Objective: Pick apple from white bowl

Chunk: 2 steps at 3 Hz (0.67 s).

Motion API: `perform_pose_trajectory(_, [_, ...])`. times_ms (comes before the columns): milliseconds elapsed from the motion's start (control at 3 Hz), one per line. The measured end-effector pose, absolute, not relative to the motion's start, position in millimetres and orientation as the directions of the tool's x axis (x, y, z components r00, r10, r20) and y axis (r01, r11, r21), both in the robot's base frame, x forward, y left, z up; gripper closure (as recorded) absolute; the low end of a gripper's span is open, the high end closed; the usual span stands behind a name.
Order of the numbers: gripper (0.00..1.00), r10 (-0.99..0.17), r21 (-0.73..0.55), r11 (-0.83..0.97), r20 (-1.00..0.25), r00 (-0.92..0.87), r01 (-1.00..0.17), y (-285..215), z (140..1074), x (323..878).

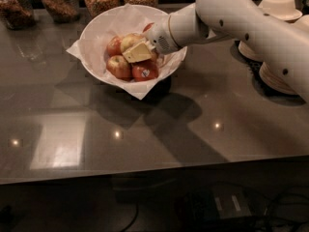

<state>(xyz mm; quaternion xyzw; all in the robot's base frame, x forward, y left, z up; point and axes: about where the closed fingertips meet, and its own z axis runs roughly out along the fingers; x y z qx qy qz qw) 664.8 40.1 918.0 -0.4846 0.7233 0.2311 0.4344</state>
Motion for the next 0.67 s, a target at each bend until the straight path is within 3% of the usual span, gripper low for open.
perform_pose_trajectory(333, [0.87,-0.497,-0.099,0.425,-0.856,-0.140,-0.900,40,921,665])
perform_pose_trajectory(667, [1.00,-0.494,-0.121,0.401,-0.863,-0.104,-0.908,43,935,664])
